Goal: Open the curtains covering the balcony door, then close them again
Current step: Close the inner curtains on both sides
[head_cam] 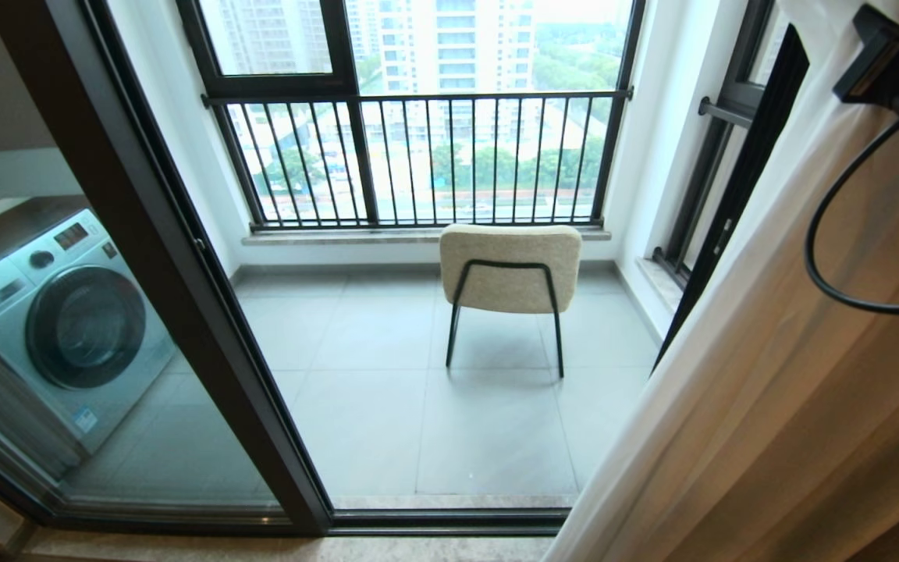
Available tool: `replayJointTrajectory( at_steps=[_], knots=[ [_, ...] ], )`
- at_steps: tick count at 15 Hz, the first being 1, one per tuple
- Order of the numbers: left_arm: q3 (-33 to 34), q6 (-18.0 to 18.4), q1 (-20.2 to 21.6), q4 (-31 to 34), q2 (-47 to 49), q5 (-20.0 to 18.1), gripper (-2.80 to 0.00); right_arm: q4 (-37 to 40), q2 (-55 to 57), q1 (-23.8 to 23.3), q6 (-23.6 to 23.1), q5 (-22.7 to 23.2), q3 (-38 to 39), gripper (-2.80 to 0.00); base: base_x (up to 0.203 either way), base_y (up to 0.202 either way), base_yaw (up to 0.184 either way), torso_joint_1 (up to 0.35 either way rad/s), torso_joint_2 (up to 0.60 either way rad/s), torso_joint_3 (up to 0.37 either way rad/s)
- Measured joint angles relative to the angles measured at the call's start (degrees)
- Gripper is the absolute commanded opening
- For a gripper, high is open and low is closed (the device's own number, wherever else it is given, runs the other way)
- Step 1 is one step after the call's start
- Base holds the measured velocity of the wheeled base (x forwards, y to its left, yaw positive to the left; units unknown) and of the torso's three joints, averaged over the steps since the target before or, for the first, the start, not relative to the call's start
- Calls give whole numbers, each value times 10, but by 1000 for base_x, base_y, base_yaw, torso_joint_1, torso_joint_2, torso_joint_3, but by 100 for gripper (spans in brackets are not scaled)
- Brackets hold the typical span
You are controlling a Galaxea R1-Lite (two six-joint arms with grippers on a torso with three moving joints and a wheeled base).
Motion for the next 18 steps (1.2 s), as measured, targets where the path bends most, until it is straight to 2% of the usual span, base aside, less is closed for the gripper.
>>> replayJointTrajectory(
  at_steps=[5, 18],
  knots=[
    [0, 0, 0, 0, 0, 0, -280, 0, 6, 13, 0, -1, -4, -280, 0, 19, 1, 0, 1, 0],
    [0, 0, 0, 0, 0, 0, -280, -2, 11, 34, -1, -3, -8, -280, 0, 190, 1, 2, 1, 3]
  ],
)
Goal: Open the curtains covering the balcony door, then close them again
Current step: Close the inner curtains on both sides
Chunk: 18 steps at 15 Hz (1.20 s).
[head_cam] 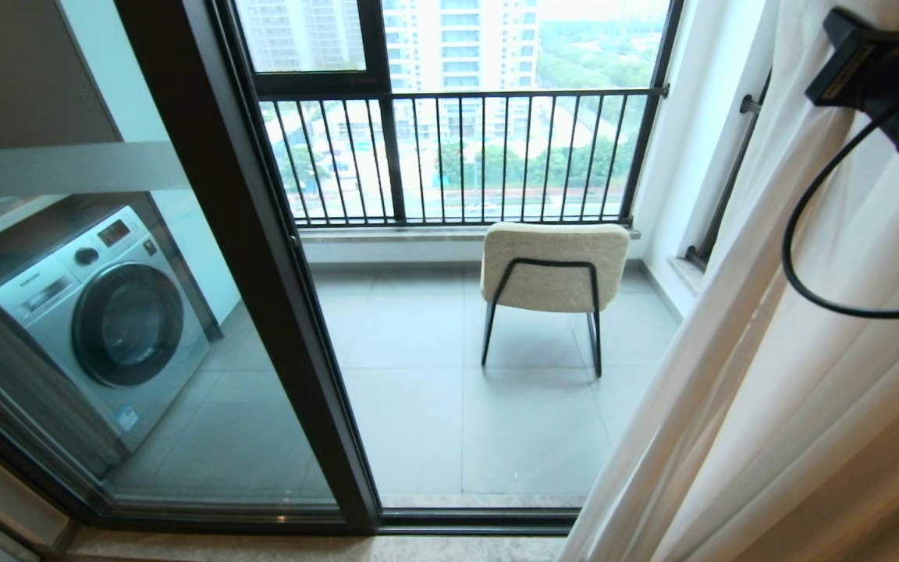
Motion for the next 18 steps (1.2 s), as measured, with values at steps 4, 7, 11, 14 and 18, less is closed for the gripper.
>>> replayJointTrajectory(
  at_steps=[4, 7, 11, 14, 18],
  knots=[
    [0, 0, 0, 0, 0, 0, -280, 0, 5, 13, -1, 0, -7, -280, 0, 184, 4, 6, 6, 4],
    [0, 0, 0, 0, 0, 0, -280, 0, 5, 15, -3, -1, -8, -280, 0, 190, 0, -2, 5, 2],
    [0, 0, 0, 0, 0, 0, -280, 0, 5, 15, -3, -1, -9, -280, 0, 190, -1, 4, 3, 1],
    [0, 1, 0, 1, 0, 0, -280, 0, 5, 20, -4, -2, -10, -280, 0, 189, -2, 5, 4, 2],
    [0, 1, 0, 1, 0, 0, -280, 0, 5, 23, -5, -3, -9, -280, 0, 190, 1, 4, 1, 2]
  ],
)
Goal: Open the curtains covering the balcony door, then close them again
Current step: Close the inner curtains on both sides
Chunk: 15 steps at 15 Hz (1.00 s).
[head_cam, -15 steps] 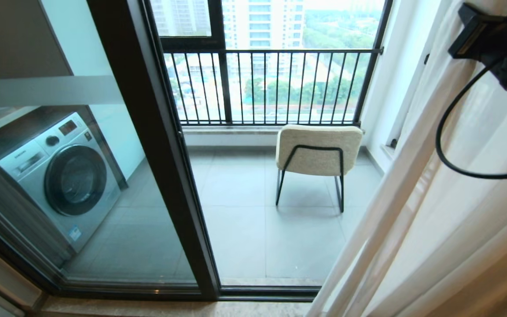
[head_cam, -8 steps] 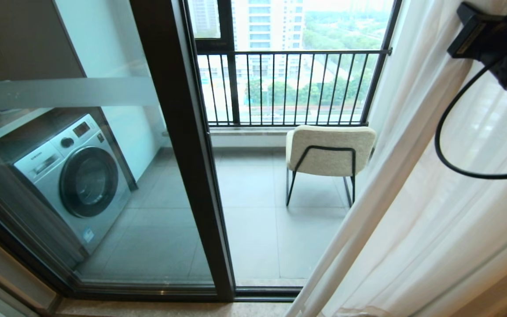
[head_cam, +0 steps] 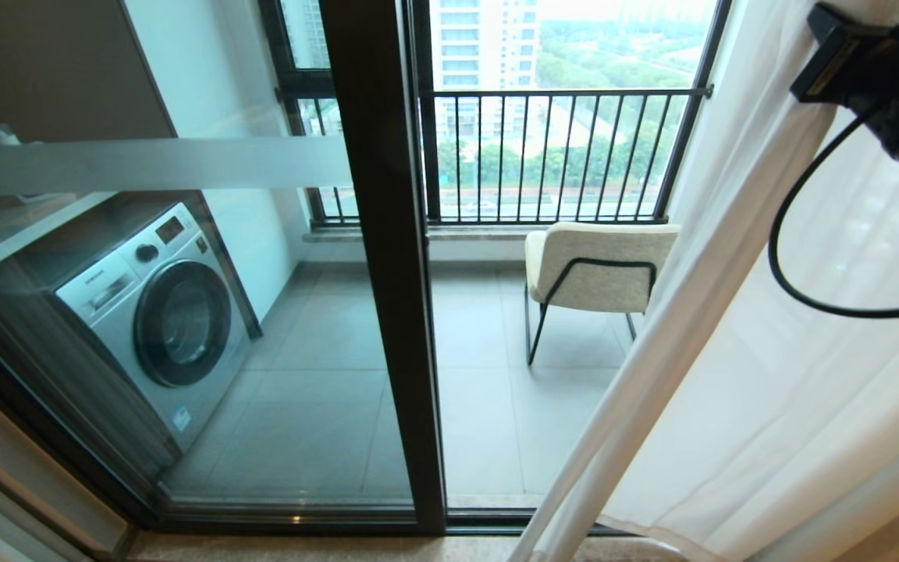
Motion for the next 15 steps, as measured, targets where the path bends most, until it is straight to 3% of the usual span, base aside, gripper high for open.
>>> replayJointTrajectory(
  at_steps=[15],
  knots=[
    [0, 0, 0, 0, 0, 0, -280, -1, 8, 23, -3, -1, -2, -280, 0, 190, 1, 3, 2, 3]
  ],
)
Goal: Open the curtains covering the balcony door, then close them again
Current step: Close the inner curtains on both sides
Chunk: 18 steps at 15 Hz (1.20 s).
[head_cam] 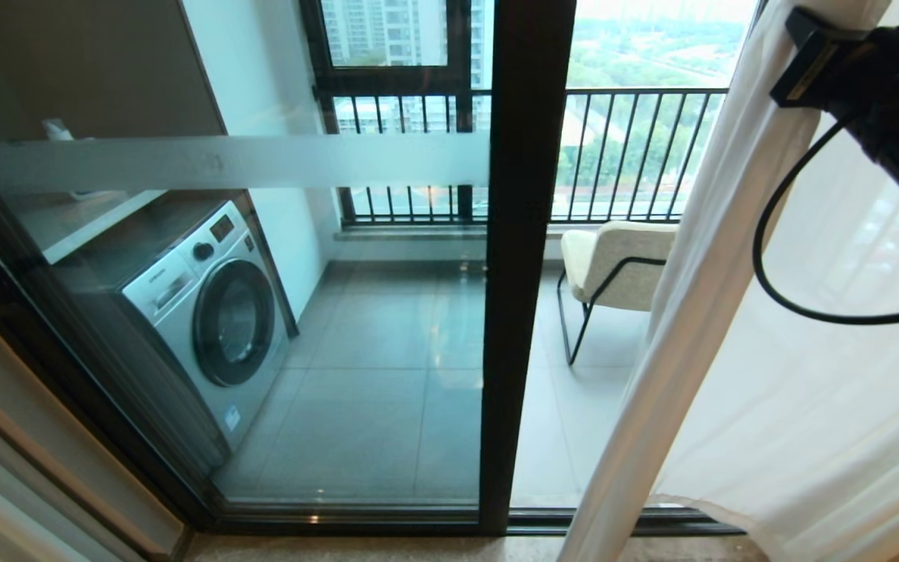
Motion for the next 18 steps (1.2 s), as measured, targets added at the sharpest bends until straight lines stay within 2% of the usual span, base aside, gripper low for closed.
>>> replayJointTrajectory(
  at_steps=[18],
  knots=[
    [0, 1, 0, 0, 0, 0, -280, -19, 18, 24, 0, -2, -5, -280, 0, 190, 1, 3, 2, 3]
  ],
)
